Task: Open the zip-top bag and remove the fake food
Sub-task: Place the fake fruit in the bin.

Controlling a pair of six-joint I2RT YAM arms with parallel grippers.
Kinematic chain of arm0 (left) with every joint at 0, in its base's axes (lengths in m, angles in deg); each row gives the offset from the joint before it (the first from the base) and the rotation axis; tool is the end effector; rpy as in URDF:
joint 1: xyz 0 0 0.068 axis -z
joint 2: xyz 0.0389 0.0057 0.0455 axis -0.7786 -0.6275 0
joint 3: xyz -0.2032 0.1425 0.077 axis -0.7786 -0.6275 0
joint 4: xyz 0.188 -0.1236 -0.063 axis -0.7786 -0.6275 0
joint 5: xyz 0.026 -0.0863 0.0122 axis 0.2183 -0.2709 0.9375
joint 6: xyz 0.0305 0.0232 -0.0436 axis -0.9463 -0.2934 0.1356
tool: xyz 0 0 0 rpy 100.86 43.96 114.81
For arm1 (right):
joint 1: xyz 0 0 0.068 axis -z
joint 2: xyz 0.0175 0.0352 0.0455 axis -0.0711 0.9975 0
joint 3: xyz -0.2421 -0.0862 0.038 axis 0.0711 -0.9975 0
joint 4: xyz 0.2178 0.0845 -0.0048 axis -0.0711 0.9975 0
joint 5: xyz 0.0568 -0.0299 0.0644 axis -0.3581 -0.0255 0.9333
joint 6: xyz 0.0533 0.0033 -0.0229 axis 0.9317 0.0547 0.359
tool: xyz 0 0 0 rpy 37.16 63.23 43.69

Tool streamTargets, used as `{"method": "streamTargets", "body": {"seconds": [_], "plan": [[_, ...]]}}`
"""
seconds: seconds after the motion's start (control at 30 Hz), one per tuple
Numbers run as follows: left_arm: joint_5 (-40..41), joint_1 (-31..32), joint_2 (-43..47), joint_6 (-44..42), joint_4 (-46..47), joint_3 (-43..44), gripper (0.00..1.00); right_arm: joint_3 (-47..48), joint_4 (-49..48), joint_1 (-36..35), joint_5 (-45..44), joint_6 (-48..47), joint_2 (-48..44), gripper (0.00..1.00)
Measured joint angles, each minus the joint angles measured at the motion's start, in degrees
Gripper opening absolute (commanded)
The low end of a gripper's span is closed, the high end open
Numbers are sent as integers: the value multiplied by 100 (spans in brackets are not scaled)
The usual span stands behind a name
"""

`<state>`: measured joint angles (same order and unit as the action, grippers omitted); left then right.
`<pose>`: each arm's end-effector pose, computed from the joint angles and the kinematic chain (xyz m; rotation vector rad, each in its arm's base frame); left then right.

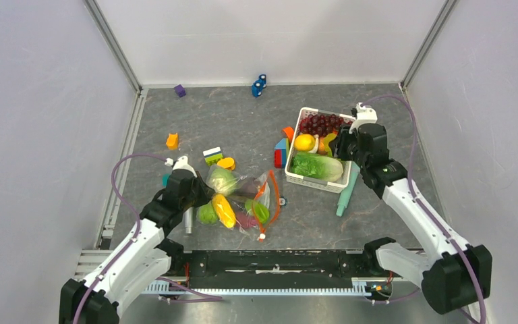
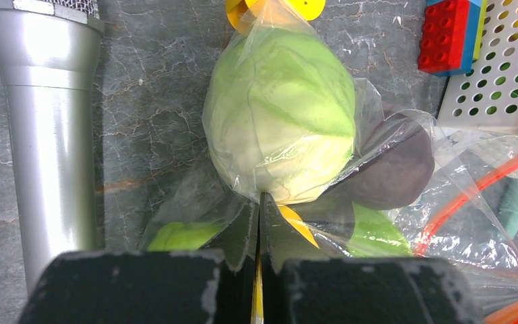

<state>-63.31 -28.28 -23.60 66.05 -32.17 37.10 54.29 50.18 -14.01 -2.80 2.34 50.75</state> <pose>0.1347 -0.0538 0.1955 -0.3664 2.2711 -0.5022 0.2100 0.0659 0.2883 0.0555 2.0336 0.3493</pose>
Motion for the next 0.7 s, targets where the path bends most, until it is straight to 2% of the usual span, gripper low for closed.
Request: {"method": "streamTargets", "body": {"seconds": [0.27,0.3,0.33,0.37,0.43,0.6,0.7], "plan": [[-83,0,0,0,0,-17,2,2,-236,264,525,-181,817,19],[-85,0,0,0,-2,-17,2,0,-284,295,619,-181,883,27],[-85,0,0,0,-2,-17,2,0,-345,343,702,-179,949,44],[-85,0,0,0,-7,-17,2,0,-413,389,758,-175,990,56],[-85,0,4,0,-13,-17,2,0,-555,514,846,-125,1069,73],[-85,0,4,0,-24,-17,2,0,-686,815,896,-20,1191,98],[-85,0,4,0,-33,-17,2,0,-688,925,874,2,1200,98]]}}
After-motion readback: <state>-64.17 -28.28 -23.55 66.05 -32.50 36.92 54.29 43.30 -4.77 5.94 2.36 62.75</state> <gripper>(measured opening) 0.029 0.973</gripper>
